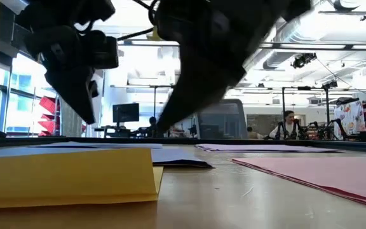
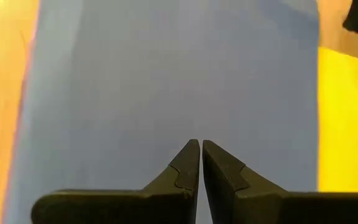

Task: Organize paper
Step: Stack the blue paper on the top left blue paper

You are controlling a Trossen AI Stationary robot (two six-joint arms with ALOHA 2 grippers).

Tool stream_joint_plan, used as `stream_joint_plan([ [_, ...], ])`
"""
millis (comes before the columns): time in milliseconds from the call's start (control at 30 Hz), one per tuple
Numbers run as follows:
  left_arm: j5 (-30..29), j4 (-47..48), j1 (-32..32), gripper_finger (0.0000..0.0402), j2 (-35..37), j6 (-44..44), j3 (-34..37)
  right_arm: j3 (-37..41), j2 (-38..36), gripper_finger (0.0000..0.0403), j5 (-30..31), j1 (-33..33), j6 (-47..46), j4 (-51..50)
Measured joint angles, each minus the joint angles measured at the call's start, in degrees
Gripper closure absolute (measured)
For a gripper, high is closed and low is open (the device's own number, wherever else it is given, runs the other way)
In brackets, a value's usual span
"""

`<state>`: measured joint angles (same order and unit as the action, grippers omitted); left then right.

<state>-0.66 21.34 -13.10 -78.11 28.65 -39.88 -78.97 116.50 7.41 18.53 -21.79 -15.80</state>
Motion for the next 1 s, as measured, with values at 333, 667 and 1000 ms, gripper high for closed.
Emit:
stream_joint_plan([
  [333,-5.40,2.33,-9.37,0.0402,1.36,13.35,1.26,3.20,-3.40,0.0372,-10.45,-19.18,0.54,-3.38],
  [667,-8.99,-4.17,-9.07,0.0402,1.24,16.33,8.05,4.45,-1.08,0.0203,-16.55,-28.96,-1.35,3.28],
  [1000,-8.80,-8.22,-8.62,0.0402,0.72,19.73,13.14,4.41,3.08,0.0188,-21.19,-27.36,-4.93,6.14],
])
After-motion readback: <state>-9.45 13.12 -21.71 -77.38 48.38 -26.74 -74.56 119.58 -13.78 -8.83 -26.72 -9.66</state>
